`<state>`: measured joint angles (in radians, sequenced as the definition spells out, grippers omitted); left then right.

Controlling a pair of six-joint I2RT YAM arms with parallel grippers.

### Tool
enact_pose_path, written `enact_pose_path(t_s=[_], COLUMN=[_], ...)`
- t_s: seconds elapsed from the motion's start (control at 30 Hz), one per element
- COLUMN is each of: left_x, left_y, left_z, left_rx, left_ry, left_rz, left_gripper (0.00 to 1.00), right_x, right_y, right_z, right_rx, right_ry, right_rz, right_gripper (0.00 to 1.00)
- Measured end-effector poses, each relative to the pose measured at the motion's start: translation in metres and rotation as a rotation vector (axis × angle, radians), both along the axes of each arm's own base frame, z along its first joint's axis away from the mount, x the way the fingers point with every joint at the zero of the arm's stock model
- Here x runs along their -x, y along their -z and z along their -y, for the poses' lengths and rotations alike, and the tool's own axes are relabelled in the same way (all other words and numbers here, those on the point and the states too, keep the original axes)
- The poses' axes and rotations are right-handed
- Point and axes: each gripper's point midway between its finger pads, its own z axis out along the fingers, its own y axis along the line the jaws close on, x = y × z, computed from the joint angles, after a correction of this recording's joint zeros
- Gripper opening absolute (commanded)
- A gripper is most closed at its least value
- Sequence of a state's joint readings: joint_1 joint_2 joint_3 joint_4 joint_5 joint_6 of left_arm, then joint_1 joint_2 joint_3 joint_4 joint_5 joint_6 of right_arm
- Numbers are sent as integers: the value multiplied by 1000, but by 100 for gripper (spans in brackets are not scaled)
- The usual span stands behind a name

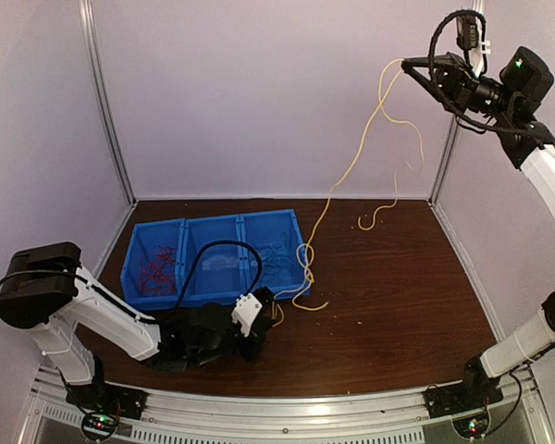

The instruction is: Untangle the cables

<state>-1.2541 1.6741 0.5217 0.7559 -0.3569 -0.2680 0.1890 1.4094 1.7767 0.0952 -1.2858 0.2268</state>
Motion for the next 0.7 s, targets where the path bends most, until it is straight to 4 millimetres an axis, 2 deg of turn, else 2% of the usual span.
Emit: enact_pose_path(t_s=[0.13,0.37,0.53,0.63,0.7], left_x=[3,6,16,25,28], left_y=[2,13,30,45,52], left_z=[-13,-48,-75,-94,-102], left_rx=[-6,-62,-104,-133,-157], left_ry=[-19,-90,-129,-148,-159], left_rz=[-23,-81,-155,-198,-217], left_gripper=[0,0,0,0,0], right_x=[-3,-12,-16,-9,-4], right_y=[-3,-10,-46,-70,-77], right_z=[7,25,64,90,97], right_rx=[-10,-24,-70,-104,-115], right_ry=[16,72,170,226,237], right_rz=[-5,4,88,164,191], right_gripper=[0,0,0,0,0])
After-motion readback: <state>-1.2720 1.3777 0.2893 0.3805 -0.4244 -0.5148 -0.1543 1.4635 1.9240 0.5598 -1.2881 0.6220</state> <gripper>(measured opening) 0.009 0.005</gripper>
